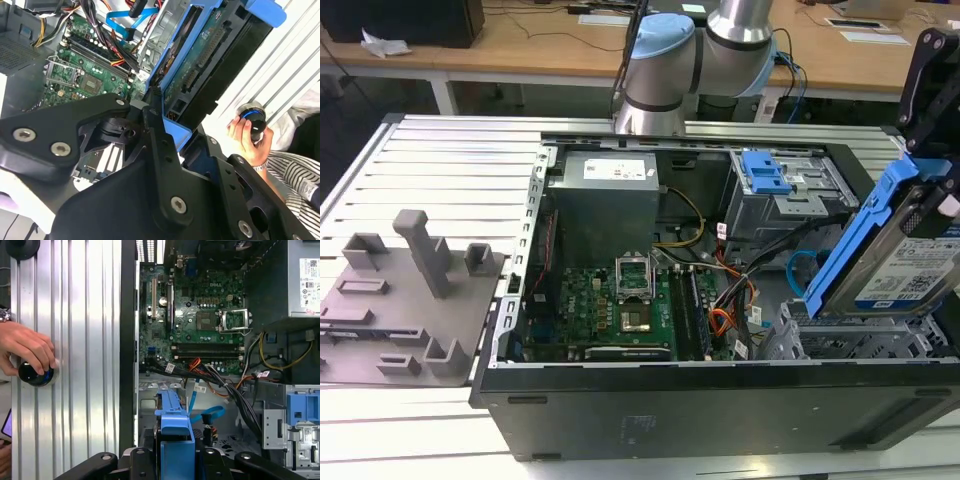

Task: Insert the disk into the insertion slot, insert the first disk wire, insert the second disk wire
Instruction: 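Insert the disk into the insertion slot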

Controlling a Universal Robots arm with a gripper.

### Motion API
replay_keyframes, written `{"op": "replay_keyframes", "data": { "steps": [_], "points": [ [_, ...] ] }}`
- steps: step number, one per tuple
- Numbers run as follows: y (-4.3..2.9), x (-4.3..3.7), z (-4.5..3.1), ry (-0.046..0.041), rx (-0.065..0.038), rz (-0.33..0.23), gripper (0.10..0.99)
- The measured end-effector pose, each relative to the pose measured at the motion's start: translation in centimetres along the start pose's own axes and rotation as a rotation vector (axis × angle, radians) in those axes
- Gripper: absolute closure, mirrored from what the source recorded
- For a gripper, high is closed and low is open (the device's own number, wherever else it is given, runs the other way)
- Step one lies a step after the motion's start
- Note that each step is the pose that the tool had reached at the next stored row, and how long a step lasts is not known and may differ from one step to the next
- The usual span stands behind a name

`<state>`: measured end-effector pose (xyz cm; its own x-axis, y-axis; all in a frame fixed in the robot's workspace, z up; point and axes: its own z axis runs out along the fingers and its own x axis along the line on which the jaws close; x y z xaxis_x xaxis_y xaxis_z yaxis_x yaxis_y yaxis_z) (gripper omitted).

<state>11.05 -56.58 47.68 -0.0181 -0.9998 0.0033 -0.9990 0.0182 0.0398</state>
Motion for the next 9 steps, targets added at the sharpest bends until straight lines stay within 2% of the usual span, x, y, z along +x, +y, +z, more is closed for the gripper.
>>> {"op": "replay_keyframes", "data": {
  "steps": [5, 9],
  "points": [
    [-0.02, -0.01, 0.63, 0.0000, 0.000, 0.000, 0.722],
    [-0.02, -0.80, 0.74, -0.0001, 0.000, 0.000, 0.722]
  ]
}}
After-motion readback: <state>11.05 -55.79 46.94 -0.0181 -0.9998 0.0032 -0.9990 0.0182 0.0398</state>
